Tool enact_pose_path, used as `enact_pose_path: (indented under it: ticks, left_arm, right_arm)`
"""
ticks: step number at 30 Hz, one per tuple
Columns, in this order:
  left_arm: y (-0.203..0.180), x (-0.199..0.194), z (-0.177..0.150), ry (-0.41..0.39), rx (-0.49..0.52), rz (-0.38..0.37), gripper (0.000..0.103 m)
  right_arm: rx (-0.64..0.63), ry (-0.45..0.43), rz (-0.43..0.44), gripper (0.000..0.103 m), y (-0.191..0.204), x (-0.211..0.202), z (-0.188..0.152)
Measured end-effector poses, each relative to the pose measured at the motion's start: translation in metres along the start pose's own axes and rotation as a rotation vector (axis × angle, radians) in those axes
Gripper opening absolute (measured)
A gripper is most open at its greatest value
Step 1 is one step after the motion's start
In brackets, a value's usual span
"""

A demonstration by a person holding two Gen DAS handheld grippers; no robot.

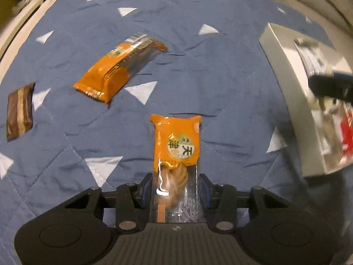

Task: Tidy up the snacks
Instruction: 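Carry the pastry pack and white packet over the white box with both tools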

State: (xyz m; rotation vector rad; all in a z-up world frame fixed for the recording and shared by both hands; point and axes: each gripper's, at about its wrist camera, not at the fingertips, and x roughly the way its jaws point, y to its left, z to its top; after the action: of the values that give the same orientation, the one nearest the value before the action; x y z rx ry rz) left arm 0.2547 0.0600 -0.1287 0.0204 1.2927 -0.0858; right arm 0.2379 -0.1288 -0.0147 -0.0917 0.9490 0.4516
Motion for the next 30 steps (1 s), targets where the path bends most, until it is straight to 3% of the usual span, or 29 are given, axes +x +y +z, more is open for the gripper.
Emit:
enact_pose_path:
  ticks: [4, 6, 12, 16, 18, 23, 30]
  left_arm:
    - [-0.002, -0.003, 0.004, -0.018, -0.001, -0.017, 0.047]
    - [-0.002, -0.005, 0.006, -0.025, 0.001, -0.017, 0.057]
    - [-0.001, -0.004, 0.01, -0.031, -0.021, 0.01, 0.057]
    - [-0.001, -0.003, 0.011, -0.031, -0.013, 0.017, 0.055]
    - [-0.001, -0.003, 0.011, -0.029, -0.007, 0.007, 0.048]
    - [-0.007, -0.005, 0.009, -0.041, 0.002, 0.022, 0.04]
    - [0.0, -0.028, 0.016, -0.16, -0.064, 0.029, 0.038]
  right_arm:
    - [0.004, 0.001, 0.002, 0.06, 0.0, 0.002, 0.001]
    - [0.002, 0.005, 0.004, 0.06, 0.0, 0.003, 0.001]
    - [-0.008, 0.015, 0.004, 0.06, 0.002, 0.006, 0.001]
    - [-0.011, 0.015, 0.004, 0.06, 0.002, 0.005, 0.001]
    - [-0.01, 0.016, 0.003, 0.06, 0.002, 0.005, 0.001]
    - [-0.009, 0.019, 0.001, 0.06, 0.002, 0.006, 0.001]
    - [-0.01, 0.016, -0.002, 0.06, 0.003, 0.005, 0.001]
